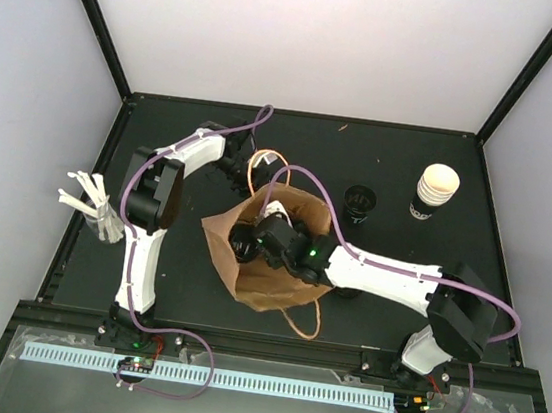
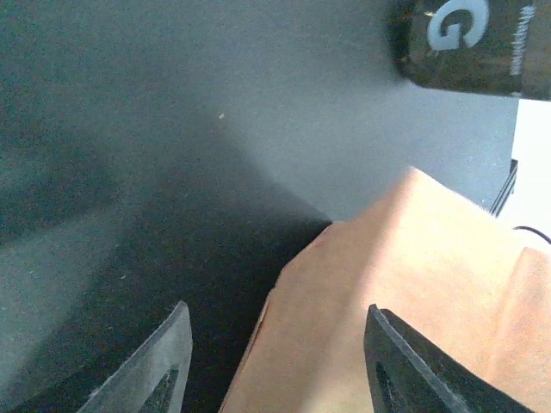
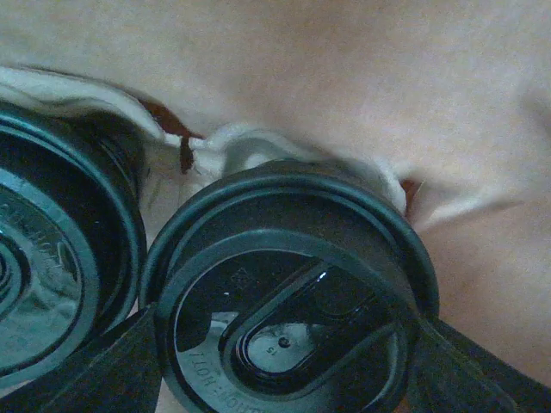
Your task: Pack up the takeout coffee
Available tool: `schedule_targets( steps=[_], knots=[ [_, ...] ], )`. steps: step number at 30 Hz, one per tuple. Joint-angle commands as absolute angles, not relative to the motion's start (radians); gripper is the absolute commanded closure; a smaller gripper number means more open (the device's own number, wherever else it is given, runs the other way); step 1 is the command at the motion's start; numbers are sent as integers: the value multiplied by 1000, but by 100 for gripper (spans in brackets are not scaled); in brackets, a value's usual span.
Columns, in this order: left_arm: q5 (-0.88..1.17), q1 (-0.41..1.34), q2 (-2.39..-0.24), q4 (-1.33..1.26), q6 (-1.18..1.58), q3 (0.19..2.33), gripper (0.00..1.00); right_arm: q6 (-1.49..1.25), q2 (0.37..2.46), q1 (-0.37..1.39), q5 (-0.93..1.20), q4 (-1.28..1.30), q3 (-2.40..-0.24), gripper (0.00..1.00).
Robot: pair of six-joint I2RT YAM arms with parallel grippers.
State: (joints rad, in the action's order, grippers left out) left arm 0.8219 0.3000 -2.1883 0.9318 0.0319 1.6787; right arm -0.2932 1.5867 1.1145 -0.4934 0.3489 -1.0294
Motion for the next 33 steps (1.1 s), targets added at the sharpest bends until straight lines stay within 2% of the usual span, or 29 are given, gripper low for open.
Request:
schedule_targets(
  steps=[1, 6, 12, 23, 33],
  knots=[
    [831, 323, -2177, 978, 40, 1780, 40, -283, 1592, 1102, -465, 723, -1150, 63],
    [789, 292, -2158, 995, 72, 1854, 28, -256, 1616, 1075, -358, 919, -1270, 63],
    [719, 232, -2082, 989, 112, 1873, 2, -210, 1638, 1035, -267, 1005, -1361, 62],
    [498, 143, -1698, 837, 218, 1646, 1, -110, 1826, 922, -153, 1088, -1579, 58],
    [484, 143, -1469, 808, 213, 1523, 1, -127, 1910, 920, -175, 1148, -1671, 55]
  ],
)
